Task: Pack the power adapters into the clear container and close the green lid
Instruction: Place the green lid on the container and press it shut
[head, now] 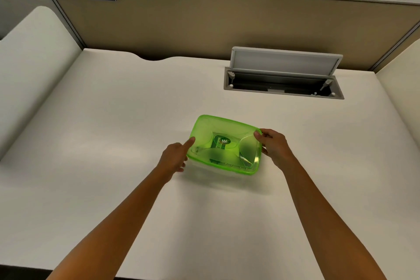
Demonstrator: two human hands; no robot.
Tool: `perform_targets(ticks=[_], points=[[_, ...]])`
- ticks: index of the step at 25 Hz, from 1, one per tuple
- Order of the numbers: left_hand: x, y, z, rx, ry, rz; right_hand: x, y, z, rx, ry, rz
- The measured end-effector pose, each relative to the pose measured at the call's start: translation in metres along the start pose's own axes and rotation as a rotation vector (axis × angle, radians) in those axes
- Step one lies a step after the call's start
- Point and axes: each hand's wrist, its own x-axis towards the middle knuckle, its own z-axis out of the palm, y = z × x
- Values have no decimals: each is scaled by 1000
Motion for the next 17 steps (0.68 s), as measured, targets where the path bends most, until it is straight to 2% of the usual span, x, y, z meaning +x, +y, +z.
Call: perform_targets(ticks=[2,5,12,17], points=[[10,17,17,112,159,101,0,-4,0,24,-46,24],[31,45,30,250,250,167,-1,-10,0,38,-88,53],[56,49,34,-67,198,231,2,-8,4,104,-109,191],[56,49,34,-51,213,255,11,4,19,65,99,137]])
